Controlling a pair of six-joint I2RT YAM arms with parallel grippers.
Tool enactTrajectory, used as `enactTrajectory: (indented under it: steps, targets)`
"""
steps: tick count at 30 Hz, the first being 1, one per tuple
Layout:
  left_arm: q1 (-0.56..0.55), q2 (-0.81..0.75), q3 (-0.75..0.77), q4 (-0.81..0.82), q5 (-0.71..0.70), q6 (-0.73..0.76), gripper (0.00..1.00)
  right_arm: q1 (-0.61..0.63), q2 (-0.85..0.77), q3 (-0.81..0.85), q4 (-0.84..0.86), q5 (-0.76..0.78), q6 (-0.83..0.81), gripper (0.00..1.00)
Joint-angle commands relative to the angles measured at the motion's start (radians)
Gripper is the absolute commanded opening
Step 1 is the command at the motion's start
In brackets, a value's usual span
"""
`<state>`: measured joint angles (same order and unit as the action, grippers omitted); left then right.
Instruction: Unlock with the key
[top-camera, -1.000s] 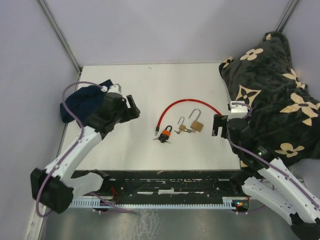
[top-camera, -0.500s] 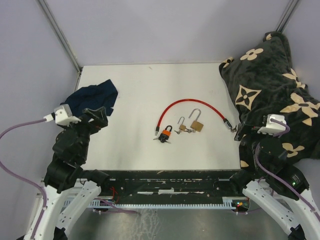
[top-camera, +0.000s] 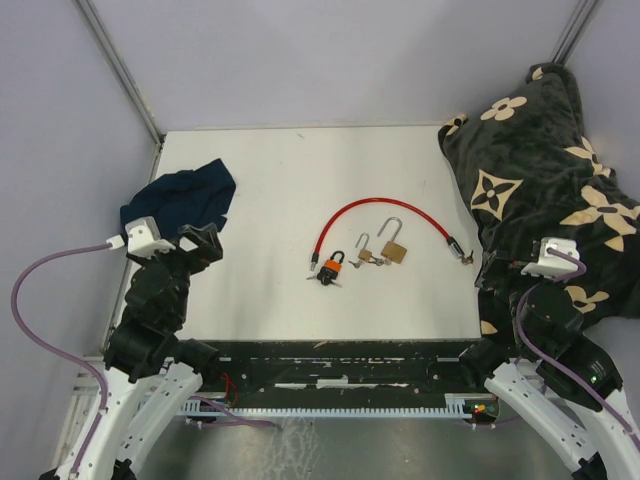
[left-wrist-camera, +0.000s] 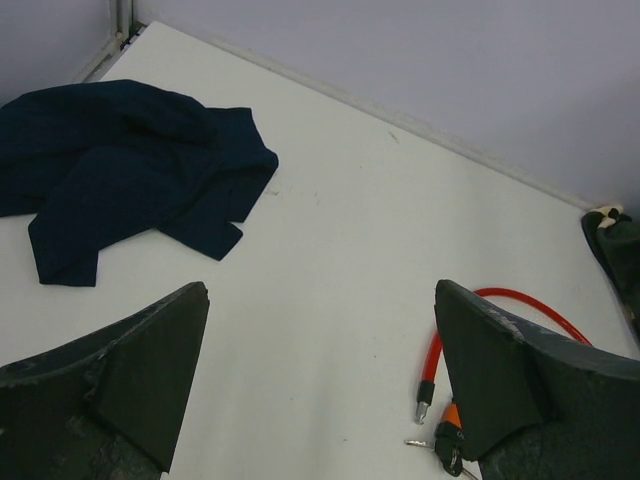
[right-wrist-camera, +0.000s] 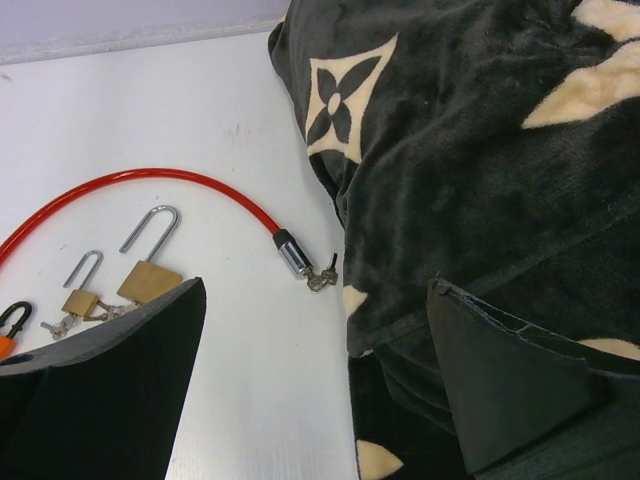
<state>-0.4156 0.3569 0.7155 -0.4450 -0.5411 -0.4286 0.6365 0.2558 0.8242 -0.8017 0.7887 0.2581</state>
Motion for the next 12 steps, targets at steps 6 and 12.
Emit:
enactTrajectory:
  steps: [6, 12]
  targets:
    - [0.004, 0.027, 0.007, 0.055, 0.005, 0.048, 1.0, -0.002, -0.02, -0.002, 0.018, 0.051, -0.024, 0.99]
    - [0.004, 0.032, 0.006, 0.056, 0.014, 0.053, 1.0, -0.003, -0.013, 0.001, 0.02, 0.055, -0.023, 0.99]
